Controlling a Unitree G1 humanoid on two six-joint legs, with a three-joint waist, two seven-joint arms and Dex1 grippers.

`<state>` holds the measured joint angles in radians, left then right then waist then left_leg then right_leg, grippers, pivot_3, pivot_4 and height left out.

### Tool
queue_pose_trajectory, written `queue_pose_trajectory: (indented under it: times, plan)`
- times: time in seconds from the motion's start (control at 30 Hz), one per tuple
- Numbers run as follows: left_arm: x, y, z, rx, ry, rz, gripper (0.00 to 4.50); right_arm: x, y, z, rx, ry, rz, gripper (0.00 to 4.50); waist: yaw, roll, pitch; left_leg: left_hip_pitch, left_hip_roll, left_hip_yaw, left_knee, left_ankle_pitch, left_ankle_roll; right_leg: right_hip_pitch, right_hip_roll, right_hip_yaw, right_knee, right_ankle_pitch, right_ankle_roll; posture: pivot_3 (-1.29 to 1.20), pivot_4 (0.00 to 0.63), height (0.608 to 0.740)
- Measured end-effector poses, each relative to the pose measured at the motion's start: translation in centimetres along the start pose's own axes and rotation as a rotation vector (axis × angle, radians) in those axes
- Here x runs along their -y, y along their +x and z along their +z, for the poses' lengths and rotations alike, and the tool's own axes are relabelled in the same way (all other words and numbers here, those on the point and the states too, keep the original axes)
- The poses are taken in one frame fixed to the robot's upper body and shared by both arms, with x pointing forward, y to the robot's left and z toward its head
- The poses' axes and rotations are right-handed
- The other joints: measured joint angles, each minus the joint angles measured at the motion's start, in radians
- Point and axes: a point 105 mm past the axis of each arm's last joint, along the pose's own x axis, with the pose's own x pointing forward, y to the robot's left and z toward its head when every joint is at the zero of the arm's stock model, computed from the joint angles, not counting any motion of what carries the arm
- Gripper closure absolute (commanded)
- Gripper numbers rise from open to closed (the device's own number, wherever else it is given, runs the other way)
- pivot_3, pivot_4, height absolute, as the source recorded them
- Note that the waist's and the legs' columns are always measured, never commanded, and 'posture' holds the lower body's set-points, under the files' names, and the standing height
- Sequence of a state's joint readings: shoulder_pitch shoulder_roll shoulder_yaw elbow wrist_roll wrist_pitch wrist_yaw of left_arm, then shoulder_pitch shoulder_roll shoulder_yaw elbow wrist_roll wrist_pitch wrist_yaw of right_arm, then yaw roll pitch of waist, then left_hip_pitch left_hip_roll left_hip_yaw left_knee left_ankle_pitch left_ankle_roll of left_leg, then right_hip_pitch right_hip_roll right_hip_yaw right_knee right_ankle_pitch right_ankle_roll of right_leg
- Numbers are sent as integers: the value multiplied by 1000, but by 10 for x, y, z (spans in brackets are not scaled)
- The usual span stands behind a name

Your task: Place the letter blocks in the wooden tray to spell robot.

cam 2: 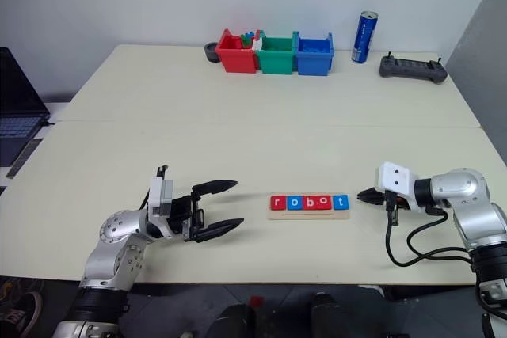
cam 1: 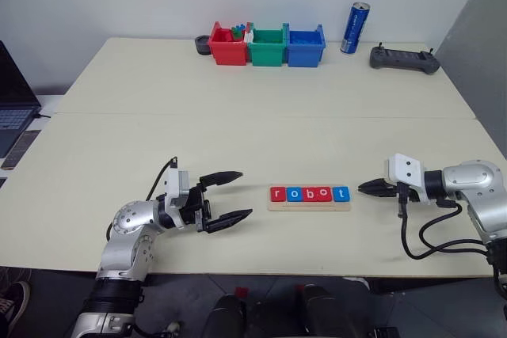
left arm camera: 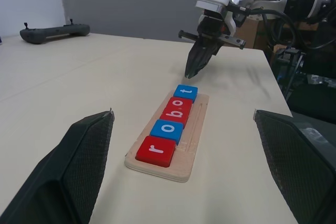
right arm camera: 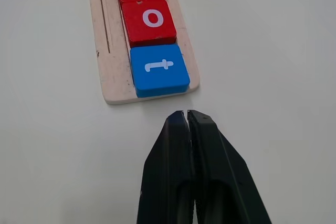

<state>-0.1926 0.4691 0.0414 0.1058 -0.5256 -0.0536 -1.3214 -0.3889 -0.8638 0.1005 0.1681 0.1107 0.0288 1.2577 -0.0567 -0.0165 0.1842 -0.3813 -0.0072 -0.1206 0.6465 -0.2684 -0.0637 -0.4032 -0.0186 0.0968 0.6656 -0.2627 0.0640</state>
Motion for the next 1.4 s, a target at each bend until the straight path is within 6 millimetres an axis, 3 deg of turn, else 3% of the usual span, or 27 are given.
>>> queue_pose_trajectory:
  times: [0.53,1.0,1.1,1.23,1.4]
  plan:
    - [6,-3,-3,-7,-12,3,0,-11,17,6,35,12,32,4466,0,0,0,0,0,0,0,0,0,0,0,0,0,0,0,0,150,740]
    - [6,-4,-4,-14,-14,13,0,-6,22,15,57,-7,32,4466,0,0,0,0,0,0,0,0,0,0,0,0,0,0,0,0,150,740]
    - [4,-6,-4,-30,-11,20,0,-7,15,16,49,-5,31,3976,1,0,0,0,0,0,0,0,0,0,0,0,0,0,0,0,150,740]
    - [-1,-8,-6,-82,-9,37,0,-12,-4,28,80,30,25,2618,3,0,0,-1,0,-1,0,0,0,0,0,-1,0,0,0,0,150,740]
    - [-3,-9,-17,-200,-18,48,0,-27,-11,18,70,107,25,798,5,0,0,0,0,0,0,0,0,0,0,0,0,0,0,0,150,740]
